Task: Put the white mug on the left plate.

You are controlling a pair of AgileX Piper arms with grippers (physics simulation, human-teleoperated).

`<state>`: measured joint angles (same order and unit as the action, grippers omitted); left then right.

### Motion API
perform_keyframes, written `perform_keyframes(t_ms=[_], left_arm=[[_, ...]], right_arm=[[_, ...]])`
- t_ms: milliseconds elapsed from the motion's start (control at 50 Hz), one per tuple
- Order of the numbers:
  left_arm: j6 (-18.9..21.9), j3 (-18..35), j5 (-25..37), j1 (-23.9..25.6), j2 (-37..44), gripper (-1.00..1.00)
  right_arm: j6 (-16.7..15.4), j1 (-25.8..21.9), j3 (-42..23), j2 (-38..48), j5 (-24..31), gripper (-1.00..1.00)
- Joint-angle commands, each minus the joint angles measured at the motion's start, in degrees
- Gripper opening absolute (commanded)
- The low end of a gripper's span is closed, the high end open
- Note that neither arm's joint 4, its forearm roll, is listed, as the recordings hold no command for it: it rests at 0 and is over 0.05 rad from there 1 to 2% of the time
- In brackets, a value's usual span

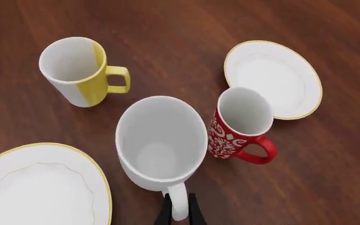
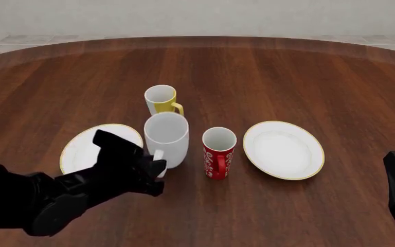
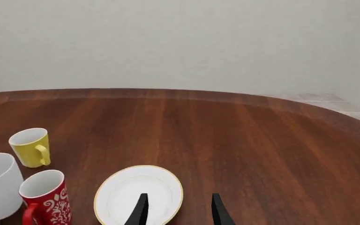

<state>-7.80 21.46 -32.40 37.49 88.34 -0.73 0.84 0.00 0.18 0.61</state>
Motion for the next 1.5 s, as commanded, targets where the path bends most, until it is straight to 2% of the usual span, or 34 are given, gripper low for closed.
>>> perform_keyframes(t_ms=[20, 160, 500, 1000, 1500], left_arm=[[0.77, 0.00, 1.12, 0.44, -3.03, -1.00], [0.69, -0.14, 2.41, 0.11, -4.88, -1.00], [1.67, -0.03, 9.73, -2.00, -15.63, -1.00], [2.09, 0.14, 16.54, -3.48, -24.89, -1.00], [2.63, -1.31, 23.40, -11.22, -34.48, -1.00]], right_arm=[[0.01, 0.06, 0.00, 0.02, -0.11, 1.00], [0.07, 0.05, 0.00, -0.06, -0.13, 1.00], [0.16, 0.14, 0.00, -0.05, -0.20, 1.00], [-0.03, -0.03, 0.00, 0.03, 0.03, 1.00], [-0.10, -0.24, 0.00, 0.06, 0.03, 1.00]])
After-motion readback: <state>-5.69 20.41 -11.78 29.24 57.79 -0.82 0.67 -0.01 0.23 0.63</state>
